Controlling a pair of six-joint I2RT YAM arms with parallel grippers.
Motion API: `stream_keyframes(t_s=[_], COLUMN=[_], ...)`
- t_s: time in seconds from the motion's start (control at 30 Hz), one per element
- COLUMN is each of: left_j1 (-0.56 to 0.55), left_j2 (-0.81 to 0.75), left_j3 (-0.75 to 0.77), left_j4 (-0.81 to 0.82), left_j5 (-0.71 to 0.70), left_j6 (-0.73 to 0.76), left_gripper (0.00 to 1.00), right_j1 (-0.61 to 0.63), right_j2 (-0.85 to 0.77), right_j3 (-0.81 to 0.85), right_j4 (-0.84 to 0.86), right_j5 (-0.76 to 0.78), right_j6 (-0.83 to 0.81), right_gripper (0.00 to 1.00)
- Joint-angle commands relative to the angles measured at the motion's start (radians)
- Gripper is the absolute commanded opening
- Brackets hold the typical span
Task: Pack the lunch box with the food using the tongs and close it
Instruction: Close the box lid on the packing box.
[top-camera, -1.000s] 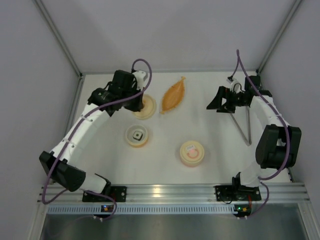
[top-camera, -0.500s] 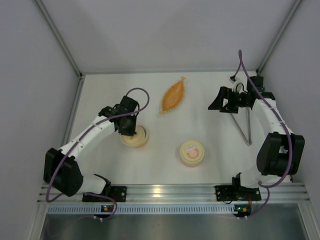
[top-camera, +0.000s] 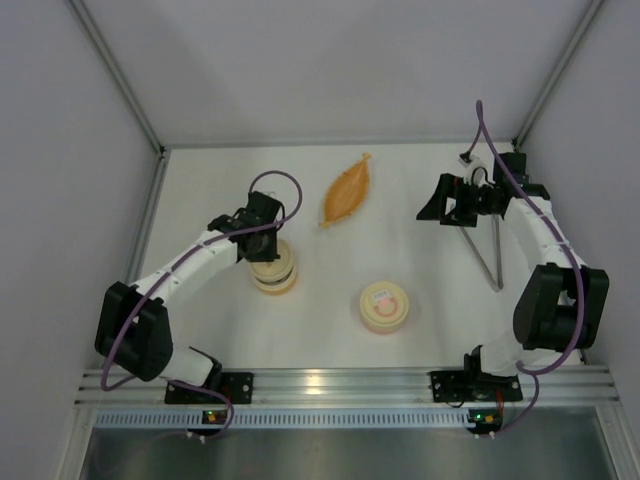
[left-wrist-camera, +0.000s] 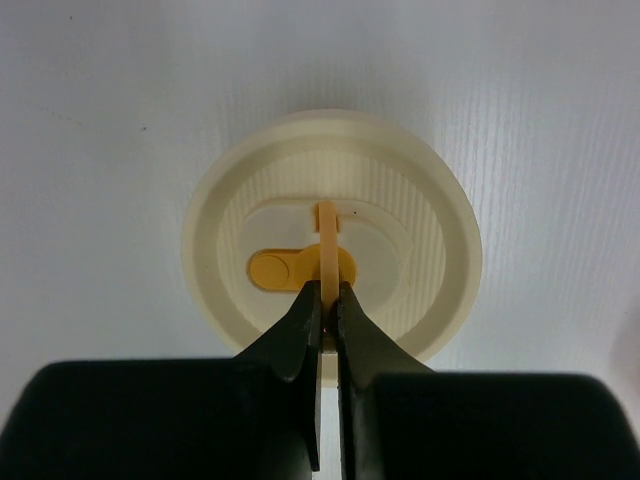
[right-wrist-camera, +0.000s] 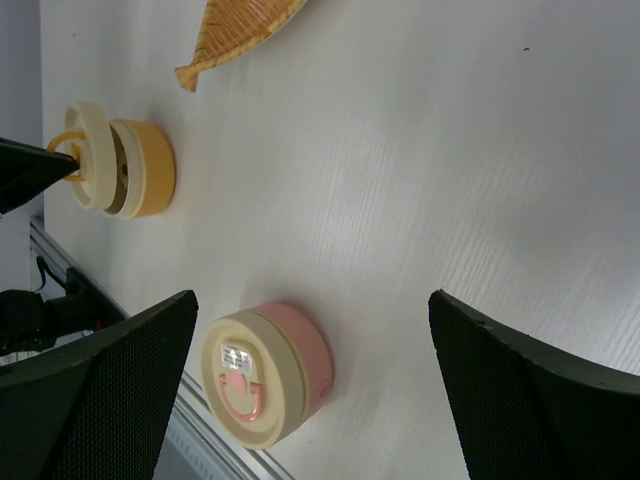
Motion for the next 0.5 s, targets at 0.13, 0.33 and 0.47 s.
stream_keyframes(t_s=[0.13,0.33,0.47], left_j1=[-0.005,-0.020,-0.023], left_j2=[0.006,-0.011,-0.002], left_j3=[-0.020,-0.065,-0.063], left_j4=[0.077,0.079,0.076], left_j5=[0.007,0.011,0.019], left_j6=[-0.027,-0.013,-0.007], left_gripper=[0.00,0.00,0.00], right_j1=[-0.012,-0.012,-0.012], right_j2=[0.016,0.020,0.025], right_j3=[0.001,0.000,0.000], right_j4=[-0.007,-0.002,-0.002], right_j5=[0.003,0.006,0.006], right_j6=[-0.014,-0.008,-0.010], right_gripper=[0.97,0.98,0.98])
